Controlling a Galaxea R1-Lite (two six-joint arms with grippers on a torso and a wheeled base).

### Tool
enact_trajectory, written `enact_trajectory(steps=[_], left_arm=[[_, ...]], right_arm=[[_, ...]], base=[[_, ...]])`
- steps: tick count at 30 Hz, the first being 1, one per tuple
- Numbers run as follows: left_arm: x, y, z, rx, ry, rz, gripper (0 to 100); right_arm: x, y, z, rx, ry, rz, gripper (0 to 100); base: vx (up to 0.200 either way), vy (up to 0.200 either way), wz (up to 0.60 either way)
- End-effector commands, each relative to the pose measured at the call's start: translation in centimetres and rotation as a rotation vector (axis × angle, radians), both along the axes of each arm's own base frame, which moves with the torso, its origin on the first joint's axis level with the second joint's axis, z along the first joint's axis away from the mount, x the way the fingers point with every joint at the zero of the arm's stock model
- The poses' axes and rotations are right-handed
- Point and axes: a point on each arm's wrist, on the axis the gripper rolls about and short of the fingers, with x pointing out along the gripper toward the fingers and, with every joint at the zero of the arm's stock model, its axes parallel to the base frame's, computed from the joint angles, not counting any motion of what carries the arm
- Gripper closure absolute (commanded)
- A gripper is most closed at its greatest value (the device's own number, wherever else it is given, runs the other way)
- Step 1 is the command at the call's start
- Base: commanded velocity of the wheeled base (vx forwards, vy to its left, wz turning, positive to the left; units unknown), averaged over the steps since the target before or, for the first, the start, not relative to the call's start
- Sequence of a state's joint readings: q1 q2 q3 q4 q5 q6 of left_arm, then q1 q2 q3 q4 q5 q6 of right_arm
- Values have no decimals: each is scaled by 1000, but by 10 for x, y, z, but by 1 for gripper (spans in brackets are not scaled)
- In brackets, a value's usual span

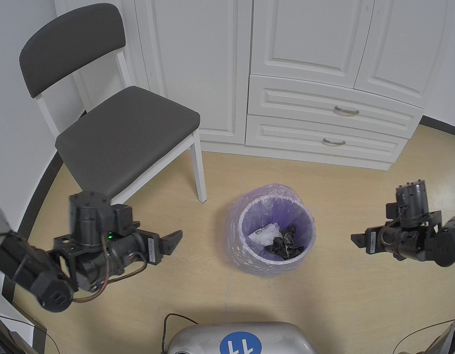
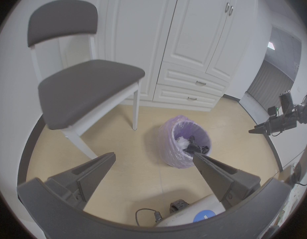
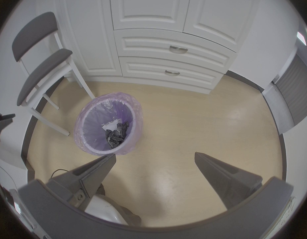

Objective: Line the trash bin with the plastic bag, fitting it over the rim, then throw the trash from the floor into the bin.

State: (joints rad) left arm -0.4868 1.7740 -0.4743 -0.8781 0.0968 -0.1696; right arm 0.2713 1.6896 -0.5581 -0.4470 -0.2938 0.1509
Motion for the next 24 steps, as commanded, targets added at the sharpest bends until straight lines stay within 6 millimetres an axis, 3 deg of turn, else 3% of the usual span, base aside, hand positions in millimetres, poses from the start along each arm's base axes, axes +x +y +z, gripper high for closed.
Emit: enact_trajectory(steps=[1,8,15,21,24], left_arm=[[-73,37,40,-66,-159,42,0],[-117,66,65,-126,-311,125,0],[-156,94,88,-185,-459,219,0],[-177,109,100,-205,-539,289,0],[-189,115,101,-204,-571,312,0]], right_arm=[[-70,-26,26,34,-152,-36,0],[-129,-47,53,76,-382,-85,0],[-188,-58,65,137,-642,-79,0],[-220,-64,59,145,-777,-63,0],[-236,-67,47,106,-816,-56,0]], base=[[0,0,0],[0,0,0],[0,0,0],[0,0,0],[0,0,0]])
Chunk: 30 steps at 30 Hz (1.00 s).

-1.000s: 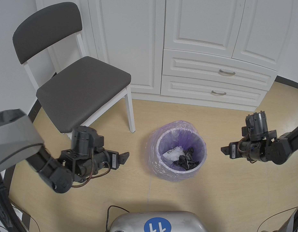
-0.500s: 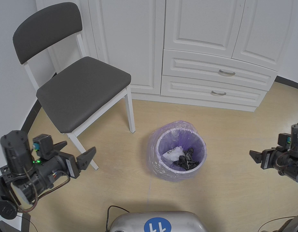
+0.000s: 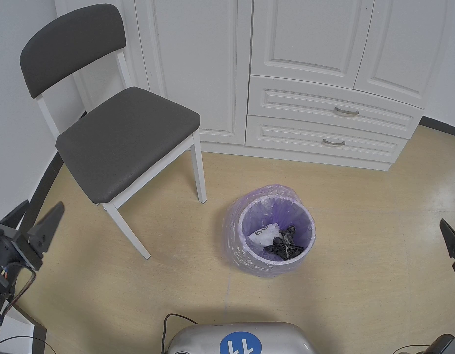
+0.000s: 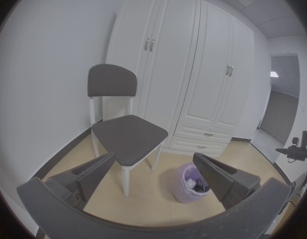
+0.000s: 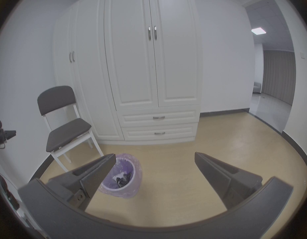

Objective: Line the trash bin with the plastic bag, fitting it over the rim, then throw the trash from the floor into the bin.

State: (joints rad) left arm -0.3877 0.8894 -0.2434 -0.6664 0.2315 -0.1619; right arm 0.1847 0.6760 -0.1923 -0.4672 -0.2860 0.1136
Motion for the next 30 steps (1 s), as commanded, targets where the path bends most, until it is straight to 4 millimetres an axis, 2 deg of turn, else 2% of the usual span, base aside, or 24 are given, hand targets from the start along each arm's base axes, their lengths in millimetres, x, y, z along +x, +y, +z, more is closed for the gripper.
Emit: enact_trajectory(steps=[1,4,9,13,20,25,30], left_arm=[[-43,23,15,-39,-171,100,0],[-55,27,15,-21,-217,127,0],[-73,33,9,22,-265,177,0],[-85,36,1,42,-248,187,0],[-100,38,-6,42,-279,244,0],[-109,39,-14,40,-308,271,0],[-116,39,-37,48,-303,317,0]], right_arm=[[-50,-10,-22,-29,-171,-18,0],[-66,-12,-33,-40,-174,-42,0],[-82,-13,-41,-36,-232,-90,0],[-85,-12,-44,-46,-242,-144,0],[-91,-9,-43,-95,-290,-134,0],[-91,-8,-53,-107,-292,-86,0],[-88,-6,-60,-145,-269,-14,0]], base=[[0,0,0],[0,0,0],[0,0,0],[0,0,0],[0,0,0],[0,0,0],[0,0,0]])
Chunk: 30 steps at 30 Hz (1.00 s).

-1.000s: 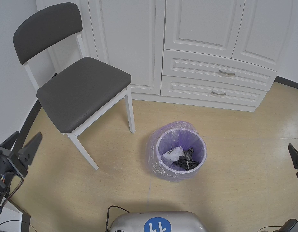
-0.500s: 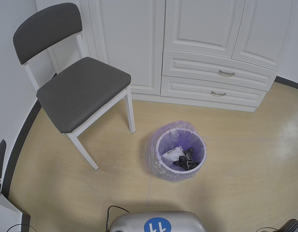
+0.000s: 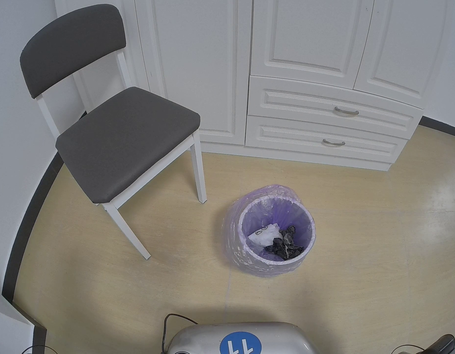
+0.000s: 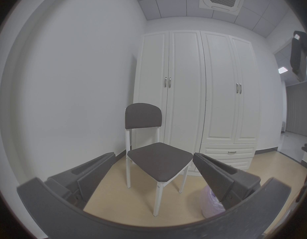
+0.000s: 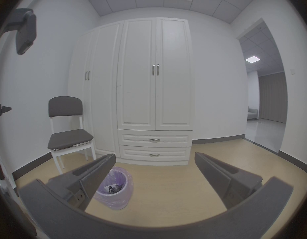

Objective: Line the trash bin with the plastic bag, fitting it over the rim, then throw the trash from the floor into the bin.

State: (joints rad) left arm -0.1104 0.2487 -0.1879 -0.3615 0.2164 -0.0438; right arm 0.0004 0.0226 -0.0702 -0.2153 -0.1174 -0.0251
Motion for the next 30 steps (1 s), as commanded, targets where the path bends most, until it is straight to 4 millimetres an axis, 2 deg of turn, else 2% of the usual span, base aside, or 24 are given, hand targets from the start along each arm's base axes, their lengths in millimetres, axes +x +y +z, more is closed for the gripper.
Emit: enact_trajectory(steps=[1,10,15,22,30], left_arm=[[-11,0,-22,-3,-26,46,0],[-17,-2,-52,-3,7,100,0],[-12,-2,-70,-2,75,104,0],[-10,-1,-85,-19,221,126,0],[-10,0,-86,-27,223,153,0]], right_arm=[[0,1,-6,-17,-3,15,0],[5,1,-18,-27,38,13,0],[5,0,-19,-26,48,13,0],[5,0,-20,-4,53,17,0],[5,-1,-21,28,58,-50,0]], base=[[0,0,0],[0,0,0],[0,0,0],[0,0,0],[0,0,0]])
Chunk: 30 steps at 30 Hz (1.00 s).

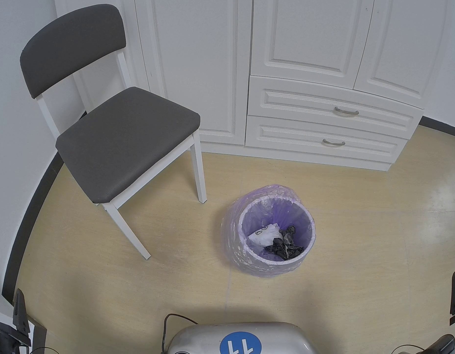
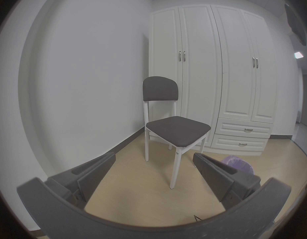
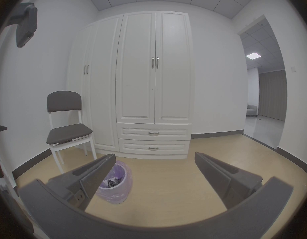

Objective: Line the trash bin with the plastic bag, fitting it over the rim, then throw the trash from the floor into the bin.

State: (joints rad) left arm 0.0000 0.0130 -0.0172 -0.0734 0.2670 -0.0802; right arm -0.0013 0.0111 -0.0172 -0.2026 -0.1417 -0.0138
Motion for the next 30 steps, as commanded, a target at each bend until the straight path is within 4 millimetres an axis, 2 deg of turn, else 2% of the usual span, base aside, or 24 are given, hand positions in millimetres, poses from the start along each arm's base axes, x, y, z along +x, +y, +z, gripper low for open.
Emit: enact_trajectory(steps=[1,12,22,30], left_arm=[[1,0,-5,5,7,-4,0],[1,-3,-7,13,25,-118,0],[1,-3,-7,9,26,-127,0],[2,-6,-12,79,87,-247,0]], right_arm=[[0,-1,-5,12,5,-33,0],[1,-1,-10,13,59,-44,0],[0,-3,-7,29,27,-124,0],[-1,-4,-3,37,-13,-158,0]], base=[[0,0,0],[0,0,0],[0,0,0],[0,0,0]])
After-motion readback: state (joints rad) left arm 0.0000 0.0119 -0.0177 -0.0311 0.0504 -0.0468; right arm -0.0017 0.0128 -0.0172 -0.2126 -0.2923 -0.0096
